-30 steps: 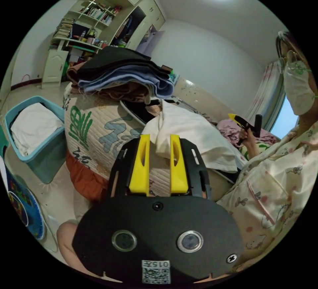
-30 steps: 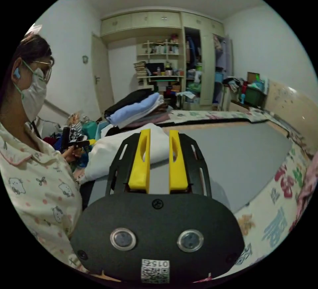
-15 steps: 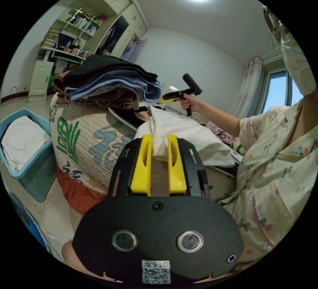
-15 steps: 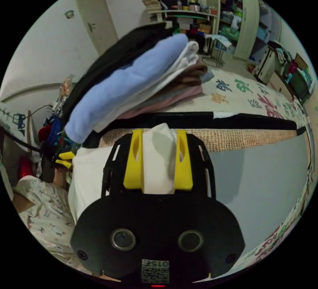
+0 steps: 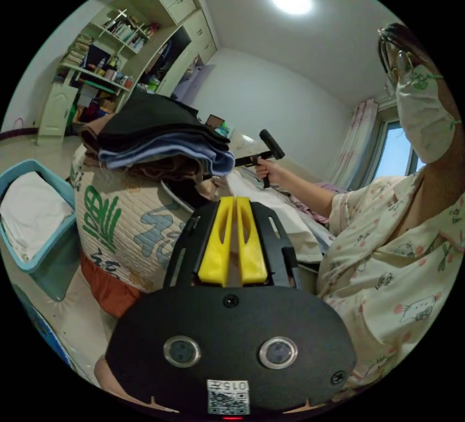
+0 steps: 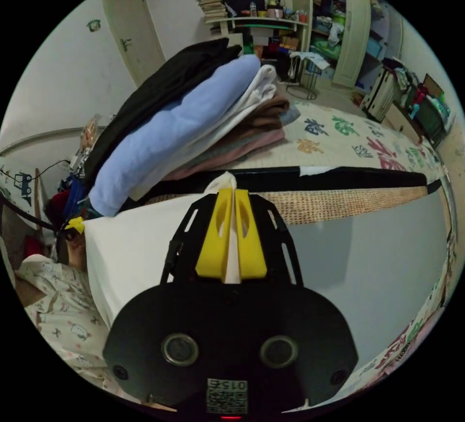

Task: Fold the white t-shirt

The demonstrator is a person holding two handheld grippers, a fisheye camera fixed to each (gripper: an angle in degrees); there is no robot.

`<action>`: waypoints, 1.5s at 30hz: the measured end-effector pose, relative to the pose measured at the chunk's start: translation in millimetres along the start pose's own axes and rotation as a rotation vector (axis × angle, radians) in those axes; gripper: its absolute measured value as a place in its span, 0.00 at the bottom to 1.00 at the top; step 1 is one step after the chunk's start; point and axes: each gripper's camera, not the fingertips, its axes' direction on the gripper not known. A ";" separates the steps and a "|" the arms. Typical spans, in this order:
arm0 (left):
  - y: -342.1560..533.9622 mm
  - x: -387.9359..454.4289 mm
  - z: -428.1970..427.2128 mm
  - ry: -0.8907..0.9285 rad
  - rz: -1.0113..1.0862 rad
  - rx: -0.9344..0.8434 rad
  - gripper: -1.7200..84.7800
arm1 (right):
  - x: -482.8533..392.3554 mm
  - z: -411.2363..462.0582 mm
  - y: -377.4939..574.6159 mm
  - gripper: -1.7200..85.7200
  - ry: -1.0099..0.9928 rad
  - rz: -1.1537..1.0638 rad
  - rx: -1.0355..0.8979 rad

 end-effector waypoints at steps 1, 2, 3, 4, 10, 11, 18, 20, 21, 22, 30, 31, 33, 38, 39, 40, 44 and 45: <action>0.3 0.5 6.5 -0.030 0.005 -0.016 0.02 | 2.3 1.9 -9.0 0.02 0.041 -0.011 -0.003; 3.5 -0.5 22.7 -0.088 0.006 -0.062 0.02 | 4.7 13.5 -19.0 0.03 0.083 -0.026 -0.036; 11.0 -3.2 40.8 -0.124 -0.003 -0.108 0.02 | 6.5 22.0 -23.6 0.03 0.104 -0.032 -0.062; 15.8 -4.7 49.9 -0.138 -0.010 -0.130 0.02 | 10.7 40.1 -30.6 0.03 0.136 -0.045 -0.113; 49.9 14.1 95.6 -0.242 0.032 -0.197 0.04 | 67.4 -36.1 -22.0 0.11 0.067 0.013 0.011; 50.5 21.8 94.3 -0.281 0.063 -0.178 0.04 | 85.8 -72.0 -8.3 0.13 0.027 0.048 0.060; -3.2 101.8 154.6 -0.151 0.450 -0.143 0.07 | 165.4 -194.7 126.4 0.20 -0.055 0.299 0.199; -20.2 121.1 199.5 -0.072 0.527 -0.154 0.08 | 192.9 -197.3 162.1 0.22 -0.088 0.425 0.181; -30.6 132.7 235.8 -0.028 0.558 -0.164 0.12 | 200.8 -196.5 167.5 0.22 -0.094 0.460 0.174; -35.8 137.7 255.6 -0.008 0.565 -0.171 0.13 | 218.0 -193.8 174.0 0.22 -0.105 0.531 0.155; -79.5 81.3 539.5 -0.143 0.246 -0.466 0.21 | 299.4 -177.0 173.3 0.20 -0.325 0.670 0.173; -79.6 73.0 552.6 -0.173 0.224 -0.486 0.21 | 304.7 -173.9 171.8 0.19 -0.358 0.686 0.188; -76.8 42.3 590.9 -0.287 0.161 -0.532 0.22 | 303.0 -166.6 166.1 0.18 -0.341 0.674 0.178; -58.7 -10.0 649.4 -0.267 0.001 -0.696 0.22 | 297.2 -156.7 180.7 0.16 -0.243 0.599 0.162; -54.2 -10.2 660.0 -0.279 0.019 -0.722 0.21 | 297.9 -154.7 184.8 0.16 -0.244 0.596 0.166; -52.2 -9.8 665.0 -0.273 0.027 -0.737 0.21 | 298.8 -150.1 193.8 0.16 -0.245 0.587 0.174; -49.6 -16.2 673.5 -0.180 0.022 -0.758 0.14 | 291.3 -136.4 226.0 0.13 -0.212 0.544 0.201; -49.3 -14.7 671.6 -0.150 0.036 -0.756 0.12 | 288.7 -134.8 231.0 0.13 -0.205 0.537 0.207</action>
